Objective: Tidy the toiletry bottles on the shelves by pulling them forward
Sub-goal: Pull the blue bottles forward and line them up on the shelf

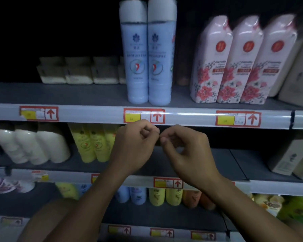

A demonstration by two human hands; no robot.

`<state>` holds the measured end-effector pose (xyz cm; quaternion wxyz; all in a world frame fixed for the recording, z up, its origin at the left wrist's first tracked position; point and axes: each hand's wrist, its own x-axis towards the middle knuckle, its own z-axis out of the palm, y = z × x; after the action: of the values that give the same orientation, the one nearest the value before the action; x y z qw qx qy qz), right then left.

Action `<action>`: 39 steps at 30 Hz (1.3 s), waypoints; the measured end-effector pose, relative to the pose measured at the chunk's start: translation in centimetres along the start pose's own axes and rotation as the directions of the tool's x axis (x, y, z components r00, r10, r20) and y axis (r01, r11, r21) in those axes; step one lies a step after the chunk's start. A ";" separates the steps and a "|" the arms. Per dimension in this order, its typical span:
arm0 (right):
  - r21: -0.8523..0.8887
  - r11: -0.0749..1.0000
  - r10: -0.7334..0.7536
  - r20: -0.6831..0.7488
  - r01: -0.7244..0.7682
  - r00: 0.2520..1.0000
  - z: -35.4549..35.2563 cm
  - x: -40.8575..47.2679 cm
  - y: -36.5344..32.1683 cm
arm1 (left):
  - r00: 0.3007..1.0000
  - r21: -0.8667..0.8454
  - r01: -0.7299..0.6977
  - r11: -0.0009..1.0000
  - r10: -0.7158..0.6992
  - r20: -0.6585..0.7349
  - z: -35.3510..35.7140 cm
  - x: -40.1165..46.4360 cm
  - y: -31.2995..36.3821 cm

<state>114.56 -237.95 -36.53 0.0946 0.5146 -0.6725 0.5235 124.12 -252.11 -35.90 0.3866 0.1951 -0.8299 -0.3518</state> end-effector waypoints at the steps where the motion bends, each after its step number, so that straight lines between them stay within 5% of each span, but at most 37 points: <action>1: 0.008 0.999 -0.036 -0.035 0.036 0.999 -0.5 0.7 -0.7 | 1.000 -0.040 -0.019 0.999 0.018 -0.018 -0.5 0.4 0.8; 7: -0.001 0.995 -0.098 -0.191 0.100 0.977 -2.2 7.5 -2.6 | 0.969 -0.128 -0.162 0.978 0.134 -0.207 -3.0 4.7 3.2; 13: -0.013 1.000 -0.021 -0.309 0.018 0.951 -0.3 10.2 -0.2 | 0.845 -0.084 -0.240 0.967 0.165 -0.508 -3.2 7.7 1.4; 21: -0.008 0.998 0.050 -0.344 -0.056 0.938 1.4 12.0 -0.4 | 0.948 -0.219 -0.176 0.960 0.106 -0.300 -3.4 10.4 0.8; 39: 0.184 0.983 0.078 -0.327 -0.018 0.942 0.9 12.0 -1.3 | 0.937 -0.372 -0.242 0.896 0.116 -0.331 -3.3 10.3 1.7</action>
<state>110.52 -245.67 -28.18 0.1473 0.4086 -0.6097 0.6630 120.19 -258.51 -28.01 0.5713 0.0834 -0.6843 -0.4455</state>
